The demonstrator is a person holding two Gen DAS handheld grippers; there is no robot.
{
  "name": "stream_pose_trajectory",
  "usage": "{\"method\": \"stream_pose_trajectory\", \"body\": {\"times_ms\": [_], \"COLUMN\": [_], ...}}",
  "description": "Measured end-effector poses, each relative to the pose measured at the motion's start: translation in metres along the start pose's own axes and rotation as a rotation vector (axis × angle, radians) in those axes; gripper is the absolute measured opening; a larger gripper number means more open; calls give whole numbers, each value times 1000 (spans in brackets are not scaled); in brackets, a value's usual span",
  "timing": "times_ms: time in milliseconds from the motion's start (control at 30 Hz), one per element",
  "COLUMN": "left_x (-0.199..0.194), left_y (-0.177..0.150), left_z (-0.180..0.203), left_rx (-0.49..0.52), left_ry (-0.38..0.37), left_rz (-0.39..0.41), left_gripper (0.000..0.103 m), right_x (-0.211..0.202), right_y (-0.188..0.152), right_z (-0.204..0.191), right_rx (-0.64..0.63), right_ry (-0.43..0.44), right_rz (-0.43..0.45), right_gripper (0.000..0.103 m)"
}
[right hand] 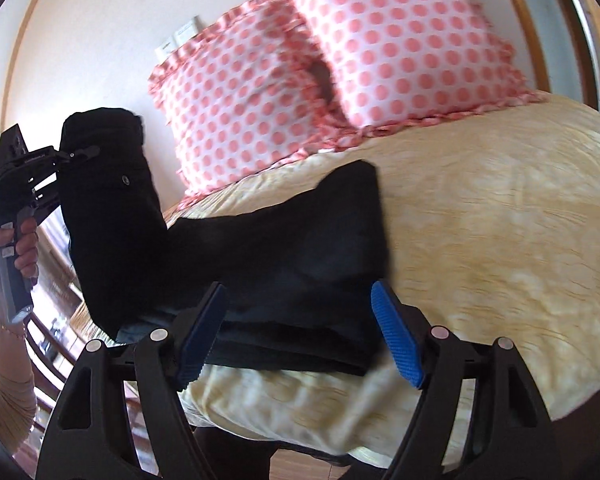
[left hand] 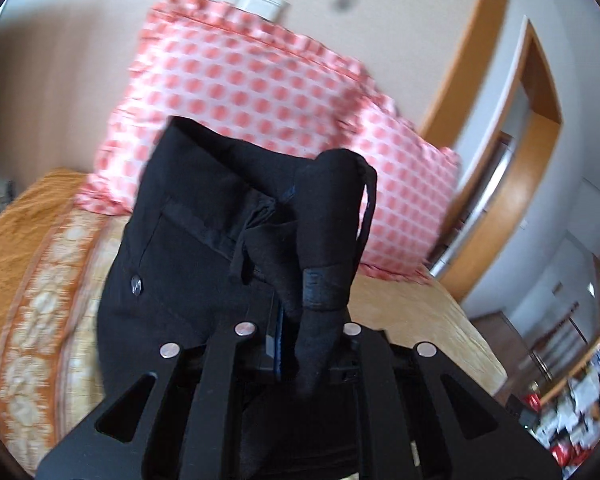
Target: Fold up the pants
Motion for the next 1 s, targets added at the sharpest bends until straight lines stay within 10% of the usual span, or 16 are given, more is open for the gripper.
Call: {"method": "stream_pose_trajectory", "body": {"times_ms": [333, 567, 933, 1000], "left_x": [115, 93, 104, 106], "left_y": [-132, -118, -180, -189], "left_z": [93, 121, 145, 147], "left_rx": [87, 242, 443, 458], "left_ry": [-160, -90, -51, -59], "left_rz": [-363, -194, -212, -222], "left_gripper": [10, 11, 16, 30], "right_x": [-36, -46, -44, -46], "right_y": [-16, -12, -9, -7], "right_z": [65, 77, 80, 81], "right_rx": [140, 159, 163, 167], "right_ry": [-99, -100, -114, -120], "right_rz": [17, 47, 58, 66], "right_gripper": [76, 76, 76, 76]}}
Point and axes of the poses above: each gripper's, at about its wrist camera, not at the fingertips, and x roughly the way its jaws point, z to its right, y to its top, the point moved 8 cm from there along x, roughly the way its jaws point, and after that the axes turned 6 degrees about y, right-handed, at the moved point
